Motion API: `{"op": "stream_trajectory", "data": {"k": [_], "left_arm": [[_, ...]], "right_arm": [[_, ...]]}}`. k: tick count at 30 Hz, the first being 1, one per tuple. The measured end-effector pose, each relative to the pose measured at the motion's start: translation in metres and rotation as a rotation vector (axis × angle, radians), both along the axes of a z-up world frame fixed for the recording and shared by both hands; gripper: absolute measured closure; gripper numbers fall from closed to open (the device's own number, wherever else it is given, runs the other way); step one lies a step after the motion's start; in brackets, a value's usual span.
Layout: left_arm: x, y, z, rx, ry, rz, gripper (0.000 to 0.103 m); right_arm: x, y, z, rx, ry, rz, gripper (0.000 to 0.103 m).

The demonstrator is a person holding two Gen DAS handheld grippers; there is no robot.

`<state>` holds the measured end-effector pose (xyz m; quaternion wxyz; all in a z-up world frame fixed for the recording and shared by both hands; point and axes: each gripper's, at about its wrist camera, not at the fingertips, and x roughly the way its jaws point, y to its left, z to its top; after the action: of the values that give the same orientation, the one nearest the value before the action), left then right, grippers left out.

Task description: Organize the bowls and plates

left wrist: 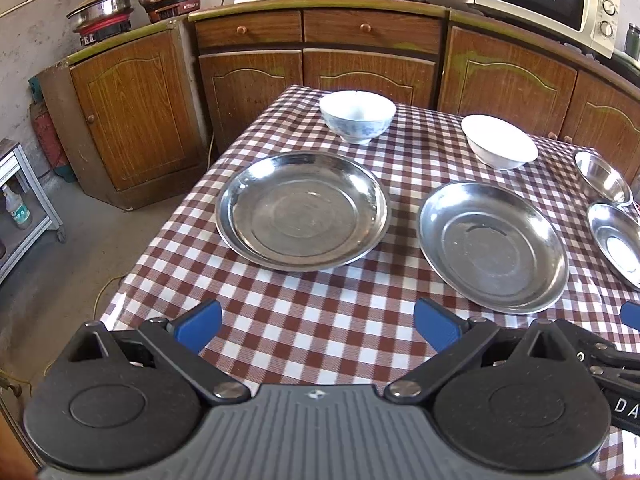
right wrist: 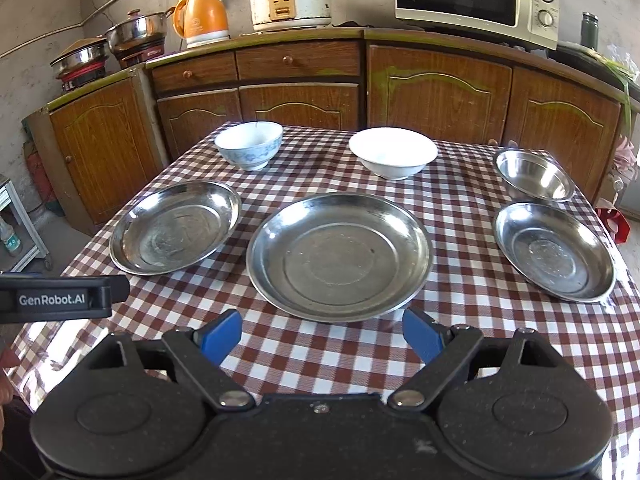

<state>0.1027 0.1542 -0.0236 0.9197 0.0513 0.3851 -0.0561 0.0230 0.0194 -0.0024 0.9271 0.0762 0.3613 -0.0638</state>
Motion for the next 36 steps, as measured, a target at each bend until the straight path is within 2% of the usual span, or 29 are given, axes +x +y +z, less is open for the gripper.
{"op": "stream_trajectory", "data": {"k": [14,36], "left_arm": [[0.020,0.014,-0.002,-0.002,0.000,0.000,0.000],[0.069,0.046,-0.018,0.000,0.028,0.069,0.000]], "right_arm": [[0.023,0.016,-0.004,0.007,0.009,-0.010,0.000],[0.075,0.045,-0.015,-0.018,0.011,0.053,0.000]]}}
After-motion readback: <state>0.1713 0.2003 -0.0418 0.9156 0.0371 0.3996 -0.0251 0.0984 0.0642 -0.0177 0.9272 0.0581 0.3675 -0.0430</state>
